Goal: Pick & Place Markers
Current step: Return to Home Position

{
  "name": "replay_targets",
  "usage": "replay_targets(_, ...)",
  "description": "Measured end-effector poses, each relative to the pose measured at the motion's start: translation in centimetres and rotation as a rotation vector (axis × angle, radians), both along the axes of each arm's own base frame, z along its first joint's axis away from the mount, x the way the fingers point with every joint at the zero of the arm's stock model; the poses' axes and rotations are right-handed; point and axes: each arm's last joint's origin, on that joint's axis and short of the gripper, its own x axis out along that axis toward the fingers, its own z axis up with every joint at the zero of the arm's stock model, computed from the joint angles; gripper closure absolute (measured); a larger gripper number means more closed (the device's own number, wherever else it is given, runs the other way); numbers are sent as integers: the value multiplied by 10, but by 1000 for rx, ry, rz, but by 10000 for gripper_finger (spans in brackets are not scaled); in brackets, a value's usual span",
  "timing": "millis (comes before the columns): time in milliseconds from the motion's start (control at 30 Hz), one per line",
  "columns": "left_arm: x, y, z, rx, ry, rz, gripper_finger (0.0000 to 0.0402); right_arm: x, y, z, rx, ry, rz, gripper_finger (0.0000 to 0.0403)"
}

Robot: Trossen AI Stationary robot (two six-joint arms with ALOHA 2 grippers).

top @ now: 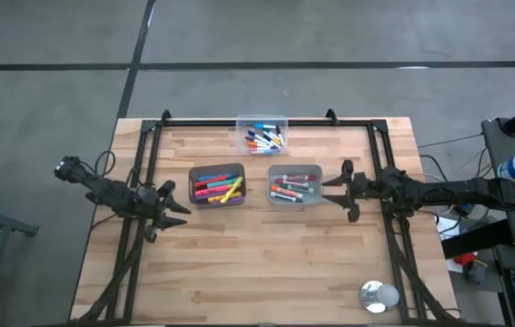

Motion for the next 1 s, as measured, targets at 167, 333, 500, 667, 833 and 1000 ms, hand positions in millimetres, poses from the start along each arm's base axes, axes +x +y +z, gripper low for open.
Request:
replay_targets(167,0,0,0,25,1,-13,264,-8,1,3,-47,-15,6,220)
replay_targets(333,0,0,-1,35,13,-17,264,-13,2,4,-81,-18,5,223)
replay_targets(500,-1,-4,-2,26,16,-163,264,-18,3,-3,-31,49,5,219)
replay_targets(667,-1,-5,-3,39,0,-183,264,-20,3,-2,-67,44,11,219)
replay_targets(833,-1,-5,-3,-25,22,-161,264,-23,4,3,-81,-17,19,223)
replay_targets(1000,-1,-5,-2,-63,27,-155,264,-29,6,8,-66,-73,49,219)
